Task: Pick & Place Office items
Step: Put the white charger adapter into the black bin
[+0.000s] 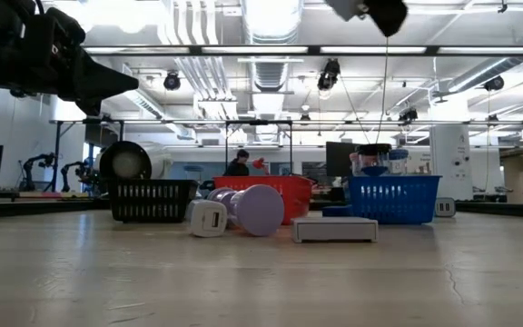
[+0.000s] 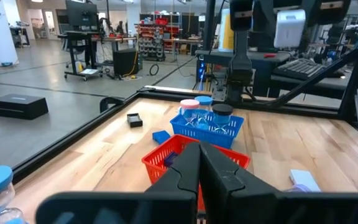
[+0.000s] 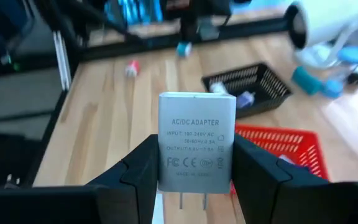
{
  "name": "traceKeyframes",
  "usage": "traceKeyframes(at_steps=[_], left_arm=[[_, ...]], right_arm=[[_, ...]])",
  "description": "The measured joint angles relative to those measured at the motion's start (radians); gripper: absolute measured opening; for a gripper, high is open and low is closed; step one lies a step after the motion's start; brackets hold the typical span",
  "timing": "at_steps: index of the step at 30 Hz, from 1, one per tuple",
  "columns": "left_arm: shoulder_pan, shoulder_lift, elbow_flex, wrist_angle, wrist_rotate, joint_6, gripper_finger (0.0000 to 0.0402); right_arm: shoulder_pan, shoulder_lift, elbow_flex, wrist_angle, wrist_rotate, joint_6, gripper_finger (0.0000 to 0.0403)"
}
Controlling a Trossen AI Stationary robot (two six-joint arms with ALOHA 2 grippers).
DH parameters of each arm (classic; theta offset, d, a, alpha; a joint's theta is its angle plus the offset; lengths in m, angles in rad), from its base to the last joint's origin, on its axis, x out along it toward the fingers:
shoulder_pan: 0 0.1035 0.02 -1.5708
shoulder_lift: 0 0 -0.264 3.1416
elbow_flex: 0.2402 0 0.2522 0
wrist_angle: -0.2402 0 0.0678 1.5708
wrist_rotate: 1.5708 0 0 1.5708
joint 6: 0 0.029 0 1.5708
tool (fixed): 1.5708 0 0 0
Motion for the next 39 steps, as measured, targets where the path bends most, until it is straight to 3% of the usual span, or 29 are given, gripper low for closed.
traceKeyframes(at_steps=[7, 18, 25, 31, 39], left_arm=[[0.0, 0.003, -0.001, 0.0, 0.0, 0.0, 0.0012], [-0.008, 0.049, -0.001, 0.001, 0.025, 0.012, 0.0012], [-0.008, 0.096, -0.002, 0.067, 0.027, 0.054, 0.0012], [-0.01, 0.134, 0.0, 0.18, 0.027, 0.027, 0.0012], [-0.022, 0.294, 0.137, 0.175, 0.027, 0.154, 0.0012]], right_arm=[[0.02, -0.18, -0.274, 0.23, 0.065, -0.016, 0.0153], [0.022, -0.244, -0.57, 0.743, 0.012, -0.184, 0.0153], [0.022, -0.268, -0.604, 0.789, -0.006, -0.253, 0.0153], [0.004, -0.386, -0.68, 0.849, -0.08, -0.261, 0.0153], [-0.035, -0.475, -0.782, 0.924, -0.078, -0.222, 0.0153]])
